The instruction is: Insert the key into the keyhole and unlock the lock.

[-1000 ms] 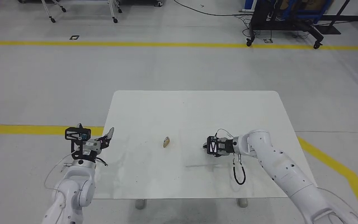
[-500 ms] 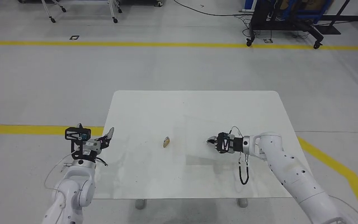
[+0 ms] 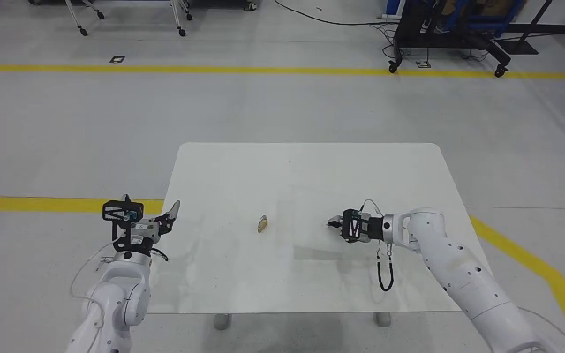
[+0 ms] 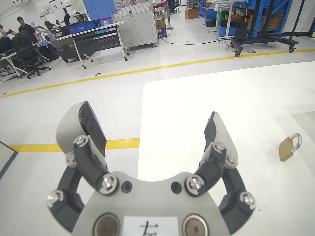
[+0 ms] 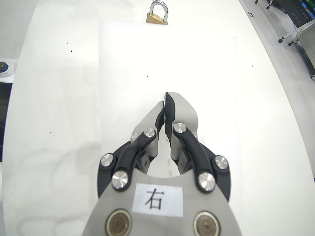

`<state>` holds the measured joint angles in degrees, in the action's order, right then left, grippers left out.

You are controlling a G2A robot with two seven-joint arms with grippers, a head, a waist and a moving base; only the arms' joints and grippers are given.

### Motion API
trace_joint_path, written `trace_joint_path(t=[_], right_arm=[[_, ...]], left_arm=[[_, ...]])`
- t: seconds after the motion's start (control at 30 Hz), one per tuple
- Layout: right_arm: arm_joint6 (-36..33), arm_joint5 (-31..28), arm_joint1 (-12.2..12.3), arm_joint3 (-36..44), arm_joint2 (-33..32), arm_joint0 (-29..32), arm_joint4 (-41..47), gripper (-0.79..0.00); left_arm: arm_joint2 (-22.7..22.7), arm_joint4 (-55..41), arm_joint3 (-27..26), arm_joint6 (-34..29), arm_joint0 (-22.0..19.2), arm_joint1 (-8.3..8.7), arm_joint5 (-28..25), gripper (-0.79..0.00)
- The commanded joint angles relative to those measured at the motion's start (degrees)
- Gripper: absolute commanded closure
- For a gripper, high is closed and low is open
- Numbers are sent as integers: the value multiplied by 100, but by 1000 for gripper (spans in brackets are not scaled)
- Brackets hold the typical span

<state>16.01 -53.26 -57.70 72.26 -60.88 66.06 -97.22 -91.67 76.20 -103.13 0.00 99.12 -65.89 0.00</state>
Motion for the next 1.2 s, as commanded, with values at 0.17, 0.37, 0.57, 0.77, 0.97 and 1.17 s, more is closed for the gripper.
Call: trace_joint_path(t=[0.17,0.37,0.57,0.77,0.97,1.17], right_arm=[[0,0,0,0,0,0,0,0],[0,0,0,0,0,0,0,0],[0,0,0,0,0,0,0,0],[0,0,0,0,0,0,0,0],[0,0,0,0,0,0,0,0],[0,0,0,0,0,0,0,0]], left_arm=[[824,752,-348,-290,-147,-39,-284,-785],[877,767,-349,-384,-178,-47,-234,-785],[805,424,-312,-226,-288,-58,-364,-785],[1760,452,-185,-763,-1154,-122,-1460,-785],[3196,973,311,-1474,-2267,-365,-1373,-785],[4354,1369,1137,-1843,-3155,-673,-1190,-785]])
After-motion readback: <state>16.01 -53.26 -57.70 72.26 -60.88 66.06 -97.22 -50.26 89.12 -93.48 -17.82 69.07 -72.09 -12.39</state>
